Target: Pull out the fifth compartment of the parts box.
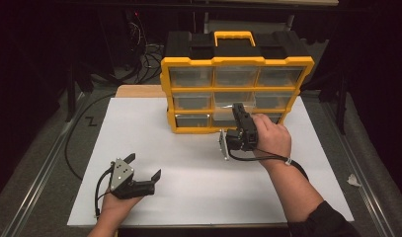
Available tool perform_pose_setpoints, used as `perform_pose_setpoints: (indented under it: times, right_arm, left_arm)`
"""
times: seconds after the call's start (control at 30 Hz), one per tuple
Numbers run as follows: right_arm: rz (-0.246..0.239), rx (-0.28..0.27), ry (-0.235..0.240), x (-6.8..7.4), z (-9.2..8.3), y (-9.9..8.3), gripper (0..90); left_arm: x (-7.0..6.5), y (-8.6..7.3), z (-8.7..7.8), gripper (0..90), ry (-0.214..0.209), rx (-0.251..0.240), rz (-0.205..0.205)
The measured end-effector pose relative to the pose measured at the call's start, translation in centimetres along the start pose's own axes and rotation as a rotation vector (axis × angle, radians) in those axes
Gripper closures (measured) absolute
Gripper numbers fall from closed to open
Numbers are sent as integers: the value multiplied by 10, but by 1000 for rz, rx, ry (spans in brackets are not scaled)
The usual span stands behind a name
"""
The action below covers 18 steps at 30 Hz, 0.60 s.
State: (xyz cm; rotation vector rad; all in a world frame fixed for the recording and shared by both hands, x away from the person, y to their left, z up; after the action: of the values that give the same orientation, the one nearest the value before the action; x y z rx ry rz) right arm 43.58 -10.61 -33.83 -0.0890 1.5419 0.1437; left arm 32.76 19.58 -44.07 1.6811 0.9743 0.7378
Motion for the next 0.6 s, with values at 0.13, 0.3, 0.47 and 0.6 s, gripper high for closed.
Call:
perform_pose_setpoints:
  times: [0.13,0.3,0.47,0.6]
  right_arm:
    - [5,3,18,-2,1,1,664]
    - [27,0,45,-6,4,2,410]
    - [54,13,87,-7,8,1,382]
    - [35,35,140,-5,10,0,523]
  left_arm:
    - [0,0,0,1,1,-1,0]
    - [0,0,0,1,0,-1,1]
    - [0,0,0,1,2,-2,0]
    - [0,0,0,2,2,-2,1]
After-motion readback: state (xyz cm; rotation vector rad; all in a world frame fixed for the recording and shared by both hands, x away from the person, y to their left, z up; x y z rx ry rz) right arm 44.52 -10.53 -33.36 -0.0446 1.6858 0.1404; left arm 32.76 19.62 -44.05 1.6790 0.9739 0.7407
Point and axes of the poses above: each handheld gripper's, and its own axes: z roughly forward along the jaws, y roughly out of its top, x roughly to its left, the point moved 4 cm from there along z, roughly forward along the jaws, and after that the axes turned 1 degree about -y, right-handed, at the moved point
